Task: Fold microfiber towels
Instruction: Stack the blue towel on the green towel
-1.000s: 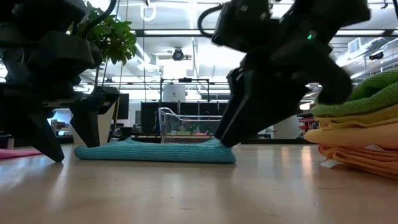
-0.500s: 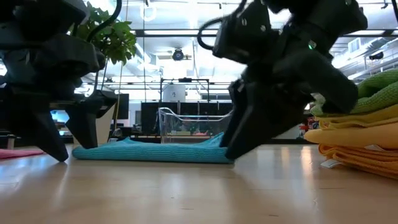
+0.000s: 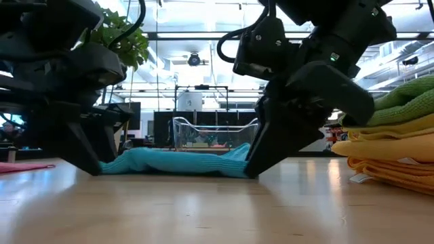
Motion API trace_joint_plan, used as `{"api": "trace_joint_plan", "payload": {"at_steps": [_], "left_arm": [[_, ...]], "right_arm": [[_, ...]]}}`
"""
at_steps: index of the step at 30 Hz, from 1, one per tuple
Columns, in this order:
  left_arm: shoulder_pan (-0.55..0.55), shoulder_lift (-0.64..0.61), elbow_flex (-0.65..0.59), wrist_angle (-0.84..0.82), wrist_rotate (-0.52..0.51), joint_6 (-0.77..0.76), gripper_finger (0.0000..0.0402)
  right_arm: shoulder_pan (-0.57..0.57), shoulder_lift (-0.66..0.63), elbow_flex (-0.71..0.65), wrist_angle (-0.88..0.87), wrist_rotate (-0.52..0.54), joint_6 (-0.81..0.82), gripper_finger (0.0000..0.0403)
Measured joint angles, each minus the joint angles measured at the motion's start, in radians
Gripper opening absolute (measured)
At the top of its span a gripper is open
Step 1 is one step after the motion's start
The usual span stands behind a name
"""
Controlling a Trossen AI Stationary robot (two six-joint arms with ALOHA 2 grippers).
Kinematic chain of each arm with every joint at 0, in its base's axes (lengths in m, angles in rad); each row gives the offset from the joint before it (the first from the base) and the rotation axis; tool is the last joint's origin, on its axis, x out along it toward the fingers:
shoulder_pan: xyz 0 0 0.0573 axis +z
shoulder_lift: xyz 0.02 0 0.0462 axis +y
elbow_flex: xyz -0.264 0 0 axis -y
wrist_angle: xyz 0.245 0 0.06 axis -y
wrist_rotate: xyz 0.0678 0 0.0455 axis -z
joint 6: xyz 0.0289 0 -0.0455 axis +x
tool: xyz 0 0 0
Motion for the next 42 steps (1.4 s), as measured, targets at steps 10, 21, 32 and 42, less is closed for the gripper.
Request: {"api": "trace_joint_plan", "payload": {"at_steps": [10,21,32,42], "left_arm": [[0.003,-0.045,-0.004,-0.004,-0.033,-0.152,0.0015],[0.038,-0.349,0.251,-0.3,-0.007,-0.297,0.001],[0.211,-0.083,0.748,-0.419,-0.01,-0.022,0.0009],[0.225,0.283,1.148,-0.511,0.121,0.045,0.0009]], "right_arm": [[-0.021,-0.047,0.034,-0.056,0.023,0.092,0.0008],[-0.069,-0.443,0.074,-0.429,-0.04,0.115,0.0004],[-0.071,-0.793,0.075,-0.965,0.038,0.17,0.0003],[0.231,-0.895,0.074,-1.298,0.07,0.49,0.0003]]}}
